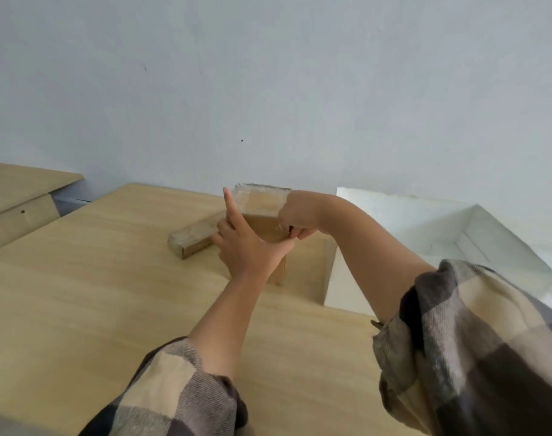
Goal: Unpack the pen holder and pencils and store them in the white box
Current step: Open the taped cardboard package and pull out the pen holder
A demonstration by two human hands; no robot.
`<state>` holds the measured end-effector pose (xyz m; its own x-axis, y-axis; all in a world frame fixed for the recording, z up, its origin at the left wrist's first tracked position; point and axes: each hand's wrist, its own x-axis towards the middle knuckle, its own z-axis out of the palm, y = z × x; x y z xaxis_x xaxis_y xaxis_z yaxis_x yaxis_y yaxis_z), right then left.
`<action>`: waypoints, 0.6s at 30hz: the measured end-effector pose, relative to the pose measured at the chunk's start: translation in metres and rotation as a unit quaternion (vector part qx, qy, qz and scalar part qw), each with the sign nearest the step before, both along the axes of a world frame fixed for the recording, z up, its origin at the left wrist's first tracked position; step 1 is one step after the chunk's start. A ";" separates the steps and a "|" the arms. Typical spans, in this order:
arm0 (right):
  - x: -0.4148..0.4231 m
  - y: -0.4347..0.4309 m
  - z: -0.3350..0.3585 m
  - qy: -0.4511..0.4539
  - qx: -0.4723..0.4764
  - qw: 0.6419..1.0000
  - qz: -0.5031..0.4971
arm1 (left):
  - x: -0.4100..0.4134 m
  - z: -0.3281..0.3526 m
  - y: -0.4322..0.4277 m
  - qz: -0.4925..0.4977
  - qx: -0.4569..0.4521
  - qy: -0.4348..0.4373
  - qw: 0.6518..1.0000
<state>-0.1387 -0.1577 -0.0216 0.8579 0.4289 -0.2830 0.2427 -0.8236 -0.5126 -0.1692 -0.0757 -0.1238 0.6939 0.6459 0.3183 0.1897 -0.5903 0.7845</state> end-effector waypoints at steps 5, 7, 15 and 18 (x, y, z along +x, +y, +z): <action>-0.053 -0.016 -0.002 -0.052 0.045 0.997 -0.016 | -0.069 0.002 -0.010 0.000 -0.007 0.012 1.000; -0.066 -0.022 0.000 -0.113 0.018 0.993 -0.022 | -0.093 -0.001 -0.015 -0.004 -0.007 0.008 1.000; -0.089 -0.030 -0.003 -0.221 -0.070 0.971 0.059 | -0.146 -0.012 -0.038 -0.024 -0.005 -0.036 0.999; -0.092 -0.032 -0.002 -0.202 -0.093 0.973 0.059 | -0.146 -0.012 -0.039 -0.024 -0.012 -0.049 0.998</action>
<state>-0.2311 -0.1896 -0.0235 0.8634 0.5042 -0.0155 0.4914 -0.8476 -0.2003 -0.3156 -0.1149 -0.1359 0.6904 0.6212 0.3708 0.0843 -0.5781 0.8116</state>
